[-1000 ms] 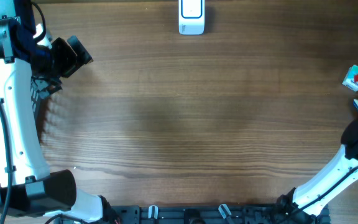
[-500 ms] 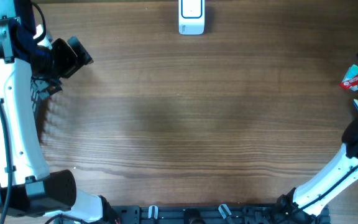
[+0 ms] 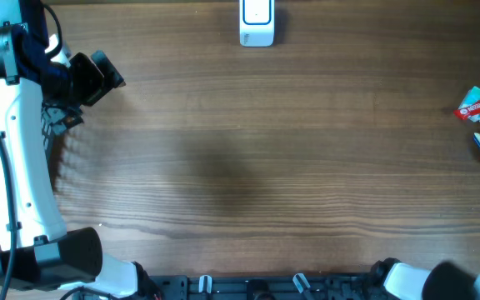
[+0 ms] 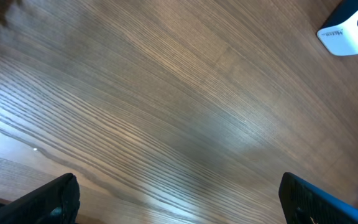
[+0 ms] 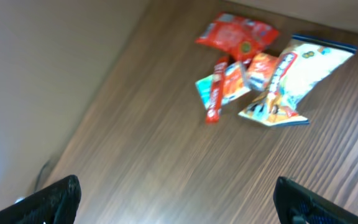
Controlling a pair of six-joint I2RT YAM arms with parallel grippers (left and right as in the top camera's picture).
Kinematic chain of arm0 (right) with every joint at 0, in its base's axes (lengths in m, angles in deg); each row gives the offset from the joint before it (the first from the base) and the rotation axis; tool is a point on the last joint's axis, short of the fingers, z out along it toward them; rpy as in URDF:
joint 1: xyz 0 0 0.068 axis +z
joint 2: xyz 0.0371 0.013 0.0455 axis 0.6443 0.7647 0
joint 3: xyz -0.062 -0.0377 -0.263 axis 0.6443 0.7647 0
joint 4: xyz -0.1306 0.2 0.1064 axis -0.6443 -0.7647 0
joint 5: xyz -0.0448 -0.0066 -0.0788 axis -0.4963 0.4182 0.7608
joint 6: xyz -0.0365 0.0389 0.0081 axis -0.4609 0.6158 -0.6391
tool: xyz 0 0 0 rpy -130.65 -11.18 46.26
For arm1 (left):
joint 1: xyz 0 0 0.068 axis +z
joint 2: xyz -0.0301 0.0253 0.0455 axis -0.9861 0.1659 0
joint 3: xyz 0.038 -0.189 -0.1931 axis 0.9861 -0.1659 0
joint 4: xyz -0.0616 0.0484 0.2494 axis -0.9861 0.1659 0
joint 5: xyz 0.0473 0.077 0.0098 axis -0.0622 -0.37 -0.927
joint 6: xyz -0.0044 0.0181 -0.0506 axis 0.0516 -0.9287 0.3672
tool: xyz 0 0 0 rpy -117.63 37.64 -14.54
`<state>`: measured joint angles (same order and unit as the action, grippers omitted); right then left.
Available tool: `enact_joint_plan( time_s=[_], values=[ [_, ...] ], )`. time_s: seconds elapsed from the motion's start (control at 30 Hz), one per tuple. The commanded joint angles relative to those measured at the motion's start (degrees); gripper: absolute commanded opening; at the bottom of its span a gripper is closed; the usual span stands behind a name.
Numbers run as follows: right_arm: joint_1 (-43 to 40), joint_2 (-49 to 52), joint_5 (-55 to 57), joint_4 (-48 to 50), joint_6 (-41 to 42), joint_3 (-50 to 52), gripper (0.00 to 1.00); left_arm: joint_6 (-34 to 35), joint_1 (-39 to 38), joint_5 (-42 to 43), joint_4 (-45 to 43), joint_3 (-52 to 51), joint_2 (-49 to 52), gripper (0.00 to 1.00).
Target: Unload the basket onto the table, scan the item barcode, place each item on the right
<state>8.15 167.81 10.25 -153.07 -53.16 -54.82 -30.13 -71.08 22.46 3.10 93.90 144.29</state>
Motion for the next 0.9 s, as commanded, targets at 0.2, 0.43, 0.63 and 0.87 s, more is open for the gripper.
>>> enact_joint_plan(
  time_s=[0.2, 0.43, 0.63, 0.87],
  values=[
    [9.7, -17.5, -13.2, -4.4, -6.6, 9.3, 1.00, -0.7, -0.3, 0.9, 0.0, -0.4, 0.3, 1.00],
    [13.4, -22.7, -16.9, -10.1, -3.3, 22.3, 1.00, -0.7, -0.3, 0.8, -0.4, -0.4, 0.3, 1.00],
    [13.4, -20.7, -16.6, -11.9, 8.5, 27.4, 1.00, -0.7, -0.3, 0.8, -0.4, -0.4, 0.3, 1.00],
    [13.2, -14.7, -6.2, -5.7, 8.5, 27.4, 1.00, -0.7, -0.3, 0.8, -0.4, -0.4, 0.3, 1.00]
  ],
)
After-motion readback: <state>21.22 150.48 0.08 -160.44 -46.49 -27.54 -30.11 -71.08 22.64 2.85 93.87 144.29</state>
